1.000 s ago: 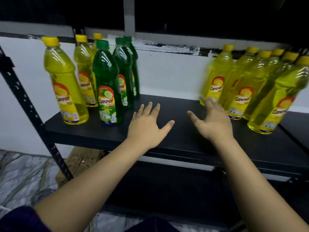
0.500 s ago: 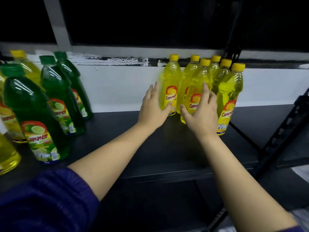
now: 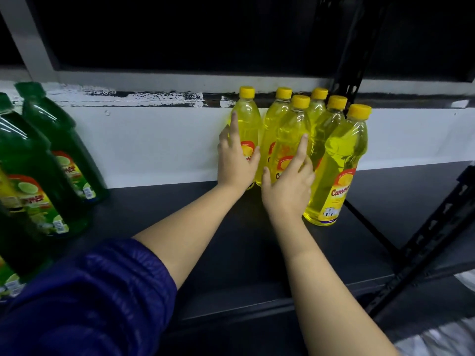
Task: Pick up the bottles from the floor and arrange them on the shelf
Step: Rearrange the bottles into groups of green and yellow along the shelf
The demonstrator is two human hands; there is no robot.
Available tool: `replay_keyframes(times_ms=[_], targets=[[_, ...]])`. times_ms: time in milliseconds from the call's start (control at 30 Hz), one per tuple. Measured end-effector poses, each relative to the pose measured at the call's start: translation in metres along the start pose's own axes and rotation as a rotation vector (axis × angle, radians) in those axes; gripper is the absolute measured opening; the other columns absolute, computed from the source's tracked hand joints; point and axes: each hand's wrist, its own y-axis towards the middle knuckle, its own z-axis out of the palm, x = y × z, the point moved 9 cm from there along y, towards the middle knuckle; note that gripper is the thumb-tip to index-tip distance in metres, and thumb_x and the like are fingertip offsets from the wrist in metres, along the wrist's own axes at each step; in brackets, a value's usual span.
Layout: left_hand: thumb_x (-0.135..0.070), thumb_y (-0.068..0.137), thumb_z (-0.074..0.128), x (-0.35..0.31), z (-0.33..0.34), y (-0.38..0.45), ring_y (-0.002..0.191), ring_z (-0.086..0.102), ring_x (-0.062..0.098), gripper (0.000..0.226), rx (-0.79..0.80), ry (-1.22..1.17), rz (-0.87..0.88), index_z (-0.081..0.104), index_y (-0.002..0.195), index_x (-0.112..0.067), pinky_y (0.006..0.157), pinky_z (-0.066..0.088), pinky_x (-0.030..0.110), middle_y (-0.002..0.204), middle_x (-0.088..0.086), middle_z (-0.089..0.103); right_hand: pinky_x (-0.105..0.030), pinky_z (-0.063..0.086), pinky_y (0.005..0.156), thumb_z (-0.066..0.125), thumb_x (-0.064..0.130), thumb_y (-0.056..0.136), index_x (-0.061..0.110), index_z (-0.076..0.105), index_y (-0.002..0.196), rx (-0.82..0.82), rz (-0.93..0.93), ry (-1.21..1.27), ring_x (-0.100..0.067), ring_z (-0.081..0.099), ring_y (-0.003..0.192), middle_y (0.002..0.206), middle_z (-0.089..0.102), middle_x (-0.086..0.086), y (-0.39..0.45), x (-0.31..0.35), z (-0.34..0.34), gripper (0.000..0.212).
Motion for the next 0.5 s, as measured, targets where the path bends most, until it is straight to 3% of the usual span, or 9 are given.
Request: replay_keyframes(times_ms=[133, 267, 500], targets=[[-0.033, 0.087, 0.082, 0.007, 0.005, 0.005, 0.13, 0.053, 0.032, 0.111, -0.017, 0.028, -0.009, 0.002, 0.165, -0.028, 0.098, 0.053, 0.042, 0.146, 0.016, 0.045, -0.05, 0.06, 0.089, 0.08, 0.042, 0.09, 0.037, -0.005, 0.167, -0.013, -0.013, 0.092, -0.036, 0.057, 0.126, 0.147, 0.041, -0.017, 0.006, -0.003, 0.005, 0.115], [-0.029, 0.082, 0.087, 0.01, 0.006, 0.007, 0.121, 0.058, 0.03, 0.122, 0.013, 0.066, -0.013, -0.003, 0.164, -0.033, 0.089, 0.056, 0.04, 0.139, 0.014, 0.048, -0.045, 0.059, 0.081, 0.082, 0.044, 0.088, 0.036, -0.005, 0.168, -0.005, -0.063, 0.115, -0.036, 0.056, 0.12, 0.142, 0.039, -0.016, 0.008, 0.0, 0.01, 0.118], [-0.026, 0.082, 0.087, 0.016, -0.024, -0.007, 0.127, 0.055, 0.028, 0.125, 0.039, 0.045, 0.031, -0.006, 0.164, -0.033, 0.097, 0.056, 0.041, 0.143, 0.014, 0.045, -0.046, 0.061, 0.076, 0.075, 0.05, 0.089, 0.044, -0.009, 0.165, 0.062, -0.147, 0.292, -0.033, 0.064, 0.088, 0.142, 0.037, -0.015, 0.0, 0.016, 0.019, 0.114]])
